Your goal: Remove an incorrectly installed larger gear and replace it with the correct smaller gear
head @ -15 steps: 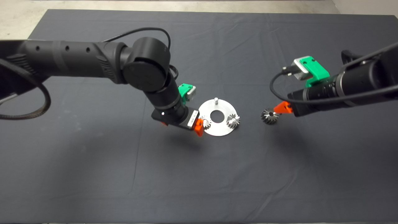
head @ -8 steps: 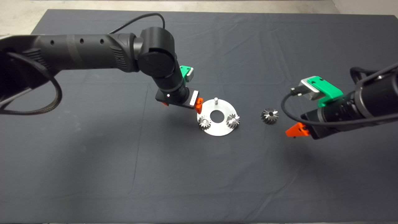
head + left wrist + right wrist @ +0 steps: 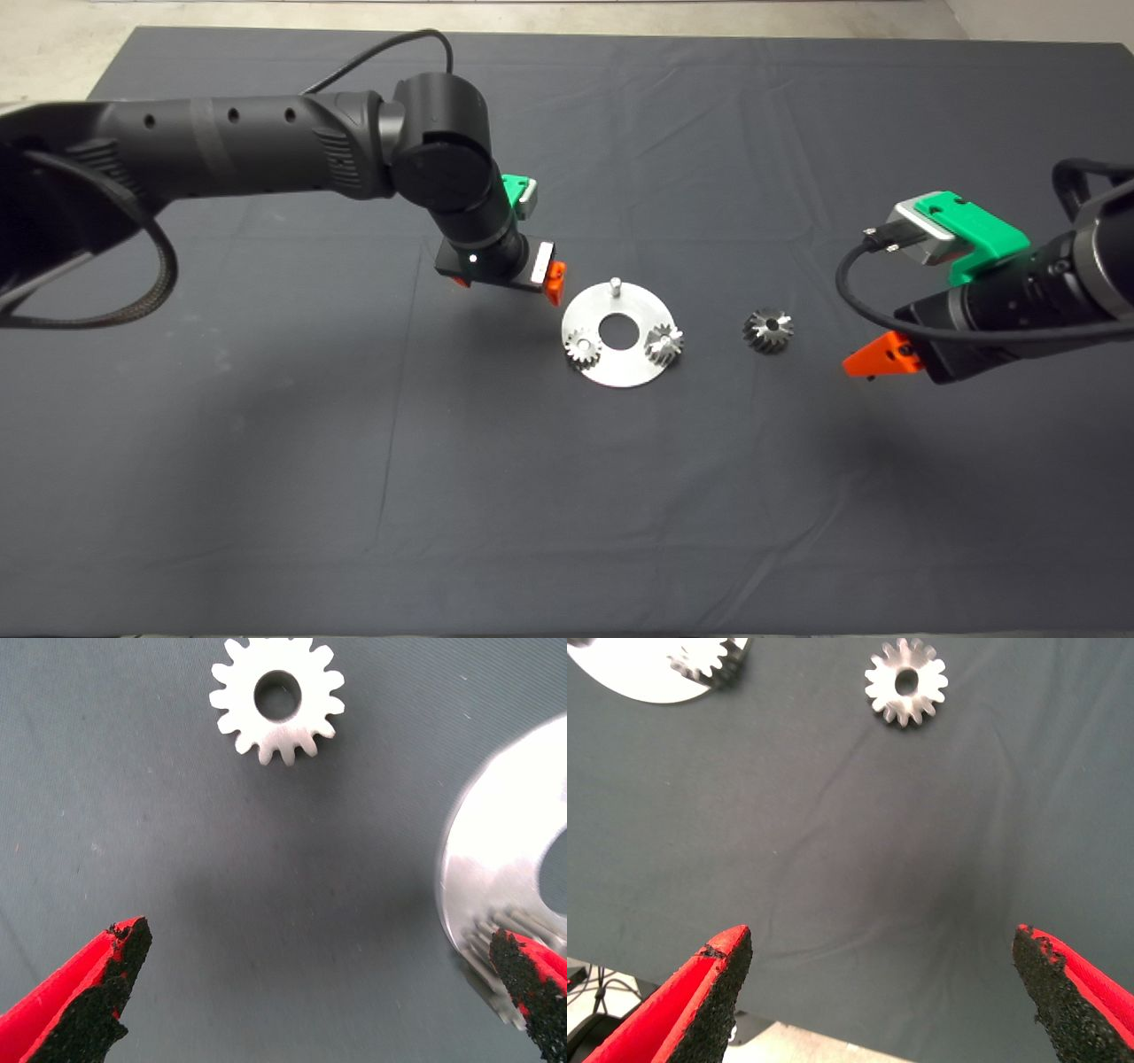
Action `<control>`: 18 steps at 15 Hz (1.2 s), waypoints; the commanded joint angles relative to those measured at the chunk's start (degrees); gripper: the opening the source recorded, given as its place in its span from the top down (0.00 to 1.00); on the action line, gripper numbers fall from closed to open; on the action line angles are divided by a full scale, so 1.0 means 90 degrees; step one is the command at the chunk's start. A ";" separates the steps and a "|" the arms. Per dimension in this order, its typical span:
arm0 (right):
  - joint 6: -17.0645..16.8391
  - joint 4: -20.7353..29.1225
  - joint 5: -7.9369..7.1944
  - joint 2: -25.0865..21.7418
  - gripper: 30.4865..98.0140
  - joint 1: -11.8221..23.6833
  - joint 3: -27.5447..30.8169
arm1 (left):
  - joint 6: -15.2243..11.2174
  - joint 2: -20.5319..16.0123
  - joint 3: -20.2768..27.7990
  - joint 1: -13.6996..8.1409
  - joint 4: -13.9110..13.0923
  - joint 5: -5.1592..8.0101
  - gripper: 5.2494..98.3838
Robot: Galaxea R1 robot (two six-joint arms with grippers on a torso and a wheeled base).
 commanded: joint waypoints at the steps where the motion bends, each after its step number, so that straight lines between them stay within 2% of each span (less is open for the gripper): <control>1: -0.0095 0.0416 -0.0227 -0.0022 0.30 0.0201 -0.0080 | -0.0024 -0.0002 -0.0048 0.0109 0.0587 -0.0256 0.00; 2: -0.0148 0.0406 -0.0224 -0.0023 0.30 0.0201 -0.0099 | -0.0044 -0.0002 -0.0095 0.0153 0.0703 -0.0469 0.00; 3: -0.0158 0.0406 -0.0225 -0.0023 0.30 0.0201 -0.0100 | -0.0071 -0.0002 -0.0205 0.0210 0.0803 -0.0610 0.00; 5: -0.0174 0.0416 -0.0233 -0.0023 0.30 0.0201 -0.0100 | -0.0144 -0.0002 -0.0247 0.0219 0.1001 -0.0616 0.00; 6: -0.0177 0.0416 -0.0233 -0.0030 0.30 0.0201 -0.0100 | -0.0151 0.0008 -0.0286 0.0258 0.1196 -0.0626 0.00; 7: -0.0177 0.0419 -0.0233 -0.0023 0.30 0.0201 -0.0100 | -0.0158 0.0028 -0.0366 0.0371 0.1308 -0.0626 0.00; 9: -0.0177 0.0416 -0.0233 -0.0023 0.30 0.0201 -0.0100 | -0.0161 0.0017 -0.0639 0.0470 0.1383 -0.0725 0.00; 11: -0.0177 0.0426 -0.0233 -0.0032 0.30 0.0201 -0.0100 | -0.0132 -0.0076 -0.0735 0.0510 0.1607 -0.0792 0.00; 15: -0.0187 0.0416 -0.0233 -0.0150 0.30 0.0201 -0.0100 | -0.0142 -0.0060 -0.0774 0.0519 0.1699 -0.0928 0.00; 18: -0.0187 0.0416 -0.0228 -0.0159 0.30 0.0201 -0.0100 | -0.0142 -0.0031 -0.0804 0.0510 0.1695 -0.1100 0.00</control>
